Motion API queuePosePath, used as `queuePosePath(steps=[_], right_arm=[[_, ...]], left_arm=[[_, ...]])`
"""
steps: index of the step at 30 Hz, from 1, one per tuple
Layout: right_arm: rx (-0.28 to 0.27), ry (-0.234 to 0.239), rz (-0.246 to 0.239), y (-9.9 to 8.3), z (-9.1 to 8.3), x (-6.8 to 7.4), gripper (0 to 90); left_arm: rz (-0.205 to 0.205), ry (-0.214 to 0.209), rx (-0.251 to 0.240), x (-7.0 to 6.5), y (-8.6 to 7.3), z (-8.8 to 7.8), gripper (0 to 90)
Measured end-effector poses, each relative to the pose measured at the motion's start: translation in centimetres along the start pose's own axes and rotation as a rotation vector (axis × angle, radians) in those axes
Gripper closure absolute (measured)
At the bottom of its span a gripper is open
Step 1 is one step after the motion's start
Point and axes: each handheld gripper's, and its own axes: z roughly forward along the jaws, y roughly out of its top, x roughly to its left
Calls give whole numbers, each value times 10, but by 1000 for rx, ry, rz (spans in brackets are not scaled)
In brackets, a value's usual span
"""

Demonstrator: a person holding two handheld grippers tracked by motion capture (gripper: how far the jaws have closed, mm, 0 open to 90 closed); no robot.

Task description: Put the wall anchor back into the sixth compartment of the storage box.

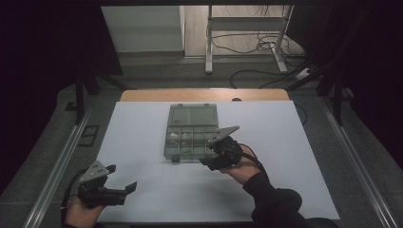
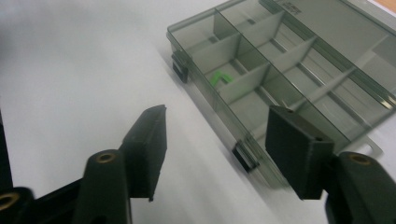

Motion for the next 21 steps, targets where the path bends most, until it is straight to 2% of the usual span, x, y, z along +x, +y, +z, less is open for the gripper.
queuePosePath(steps=[11, 14, 21], right_arm=[[-11, -49, 7, -17, -17, -1, 249], [0, -64, 11, -21, -20, -1, 203], [7, -72, 15, -31, -29, -3, 165]], left_arm=[[1, 0, 1, 0, 0, 0, 22], [1, 0, 1, 0, 0, 0, 22], [-8, 0, -5, 0, 0, -1, 19]])
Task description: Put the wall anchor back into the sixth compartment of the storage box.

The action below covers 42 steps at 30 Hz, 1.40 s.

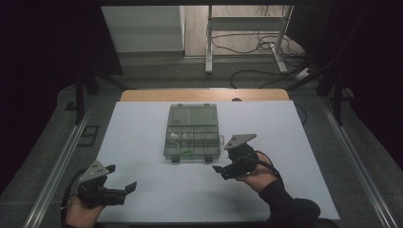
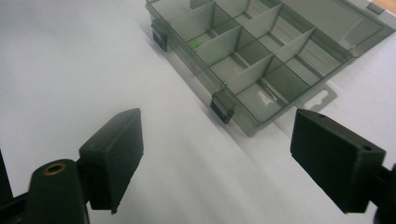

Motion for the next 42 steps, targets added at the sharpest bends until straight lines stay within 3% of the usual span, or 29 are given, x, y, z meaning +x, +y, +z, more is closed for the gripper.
queuePosePath(steps=[10, 19, 42], right_arm=[[-15, -15, 21, -13, -16, -3, 80], [3, -53, 46, -28, -27, -7, 55], [-29, -119, 119, -54, -56, -12, 0]], left_arm=[[-6, -3, -8, 1, 0, -1, 17], [-7, -3, -11, 1, 0, -2, 16], [-1, 2, -29, 1, 0, -4, 13]])
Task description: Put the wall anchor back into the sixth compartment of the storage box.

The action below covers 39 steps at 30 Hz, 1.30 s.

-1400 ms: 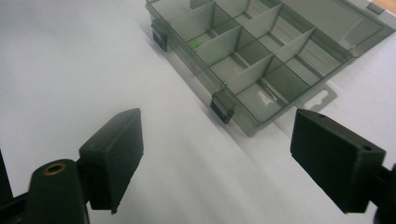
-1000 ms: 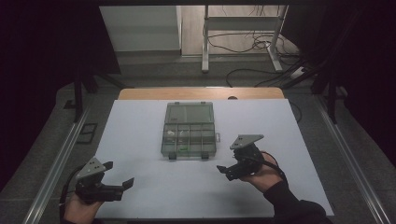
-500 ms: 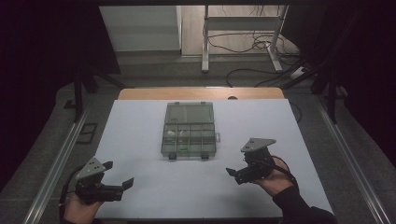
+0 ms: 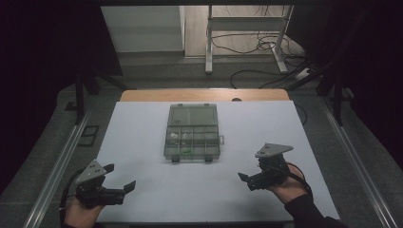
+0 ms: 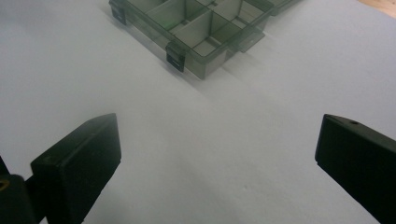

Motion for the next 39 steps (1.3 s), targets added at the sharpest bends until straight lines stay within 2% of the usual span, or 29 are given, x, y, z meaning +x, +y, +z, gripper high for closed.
queuePosePath(steps=[26, 39], right_arm=[[-46, -97, 92, -34, -33, -18, 0], [-60, -155, 156, -59, -52, -27, 0]], left_arm=[[-1, -6, -51, 1, 0, -6, 11], [-15, 1, -57, 4, -4, -9, 10]])
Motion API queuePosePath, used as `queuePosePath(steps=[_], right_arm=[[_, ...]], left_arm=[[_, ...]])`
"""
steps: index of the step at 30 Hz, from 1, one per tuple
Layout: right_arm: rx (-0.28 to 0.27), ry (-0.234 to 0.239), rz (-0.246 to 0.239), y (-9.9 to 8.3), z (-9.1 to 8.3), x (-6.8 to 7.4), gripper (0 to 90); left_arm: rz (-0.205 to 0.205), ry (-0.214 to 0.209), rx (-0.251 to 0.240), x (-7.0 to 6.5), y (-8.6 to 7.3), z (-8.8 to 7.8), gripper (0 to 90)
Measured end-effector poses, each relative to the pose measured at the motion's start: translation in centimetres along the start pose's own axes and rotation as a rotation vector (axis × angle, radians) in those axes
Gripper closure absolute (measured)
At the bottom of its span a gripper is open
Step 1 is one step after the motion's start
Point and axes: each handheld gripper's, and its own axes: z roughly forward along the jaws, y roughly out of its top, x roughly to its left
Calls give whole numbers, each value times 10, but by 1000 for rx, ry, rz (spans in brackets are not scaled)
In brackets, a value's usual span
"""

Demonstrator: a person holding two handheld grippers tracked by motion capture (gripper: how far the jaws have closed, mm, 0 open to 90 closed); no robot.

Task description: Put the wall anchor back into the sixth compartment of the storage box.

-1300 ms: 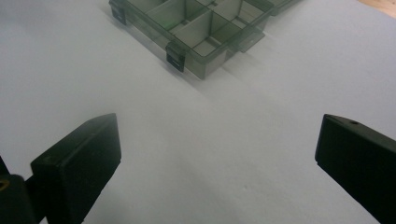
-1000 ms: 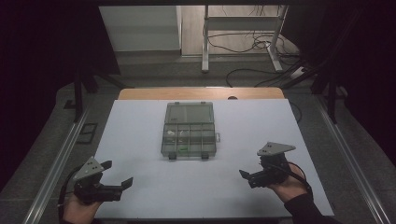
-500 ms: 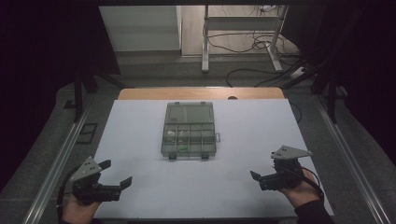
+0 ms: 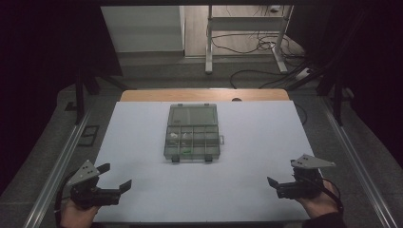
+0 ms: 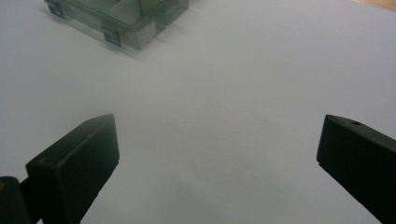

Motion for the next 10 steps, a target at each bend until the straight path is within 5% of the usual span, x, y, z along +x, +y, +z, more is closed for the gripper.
queuePosePath(steps=[10], right_arm=[[-25, -9, 61, -9, -9, -10, 0]], left_arm=[[4, -1, 12, 0, 0, 2, 10]])
